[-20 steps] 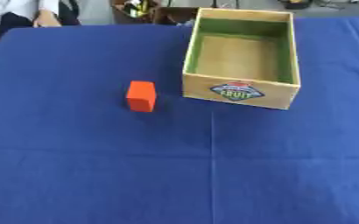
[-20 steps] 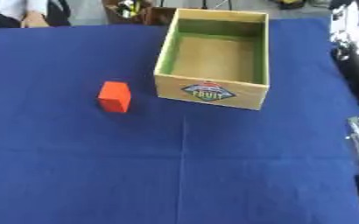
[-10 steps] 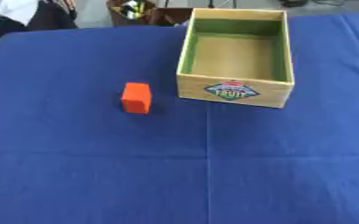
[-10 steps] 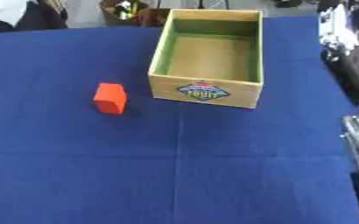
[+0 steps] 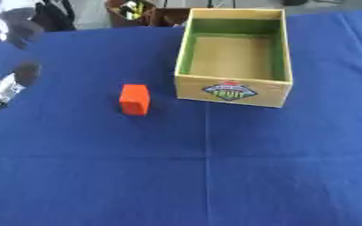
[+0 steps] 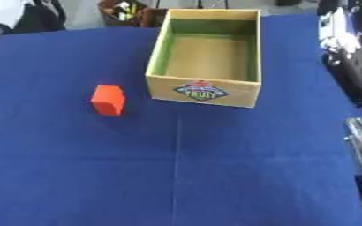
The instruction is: Pick up objects on the table and place them in the box.
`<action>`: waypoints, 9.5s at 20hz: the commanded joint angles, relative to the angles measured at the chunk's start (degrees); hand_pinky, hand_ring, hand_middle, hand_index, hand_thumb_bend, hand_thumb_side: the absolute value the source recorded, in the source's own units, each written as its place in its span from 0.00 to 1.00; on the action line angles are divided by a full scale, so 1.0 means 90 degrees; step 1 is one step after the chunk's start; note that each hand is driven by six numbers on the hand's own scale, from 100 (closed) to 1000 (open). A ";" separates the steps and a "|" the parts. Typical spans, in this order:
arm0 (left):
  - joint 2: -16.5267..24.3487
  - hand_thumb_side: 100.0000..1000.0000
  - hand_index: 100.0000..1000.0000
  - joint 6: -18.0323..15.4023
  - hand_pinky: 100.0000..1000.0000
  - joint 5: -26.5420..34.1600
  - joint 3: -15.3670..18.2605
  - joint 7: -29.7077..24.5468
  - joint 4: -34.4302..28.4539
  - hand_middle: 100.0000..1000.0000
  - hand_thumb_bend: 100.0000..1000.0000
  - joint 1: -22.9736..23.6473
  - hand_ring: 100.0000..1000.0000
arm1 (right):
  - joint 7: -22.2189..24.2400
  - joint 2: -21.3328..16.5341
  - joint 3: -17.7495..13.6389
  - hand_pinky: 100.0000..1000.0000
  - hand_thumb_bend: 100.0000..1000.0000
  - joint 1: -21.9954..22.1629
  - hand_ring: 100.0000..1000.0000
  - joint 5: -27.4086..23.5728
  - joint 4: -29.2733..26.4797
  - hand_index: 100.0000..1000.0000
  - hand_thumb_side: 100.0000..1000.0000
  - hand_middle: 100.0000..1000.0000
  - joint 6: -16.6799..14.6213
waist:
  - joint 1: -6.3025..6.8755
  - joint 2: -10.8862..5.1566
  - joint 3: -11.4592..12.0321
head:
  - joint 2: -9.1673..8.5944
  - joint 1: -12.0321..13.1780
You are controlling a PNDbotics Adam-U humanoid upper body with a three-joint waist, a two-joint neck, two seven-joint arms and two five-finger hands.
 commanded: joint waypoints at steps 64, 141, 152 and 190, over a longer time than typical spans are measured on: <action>-0.1871 0.68 0.96 -0.1040 0.69 -0.2315 -0.0534 -0.5519 0.3712 0.74 0.76 -0.3285 0.78 | 0.0334 -0.0112 0.0138 0.92 0.06 -0.0249 0.85 -0.0106 -0.0126 0.78 0.59 0.58 0.0100 | 0.0270 0.0180 -0.0414 | 0.0036 0.0105; -0.2241 0.59 0.42 0.0631 0.23 -0.3204 0.0339 -0.1967 0.1500 0.20 0.00 -0.3992 0.33 | 0.0434 0.0003 0.0217 0.93 0.05 -0.0466 0.86 -0.0201 -0.0126 0.77 0.58 0.57 0.0081 | 0.0336 0.0426 -0.0665 | -0.0576 0.0524; -0.2791 0.60 0.42 0.0556 0.23 -0.3880 0.0064 -0.1037 0.2532 0.20 0.00 -0.4654 0.33 | 0.0514 0.0281 0.0384 0.92 0.00 -0.0811 0.85 -0.0333 -0.0126 0.77 0.56 0.57 -0.0022 | 0.0479 0.0516 -0.1183 | -0.0656 0.1235; -0.3473 0.68 1.00 -0.0464 0.53 -0.5356 -0.0329 -0.0623 0.3784 0.64 0.36 -0.4380 0.65 | 0.0414 0.0437 0.0426 0.92 0.00 -0.0994 0.85 -0.0382 -0.0126 0.77 0.56 0.57 -0.0133 | 0.0451 0.0632 -0.1344 | -0.0711 0.1115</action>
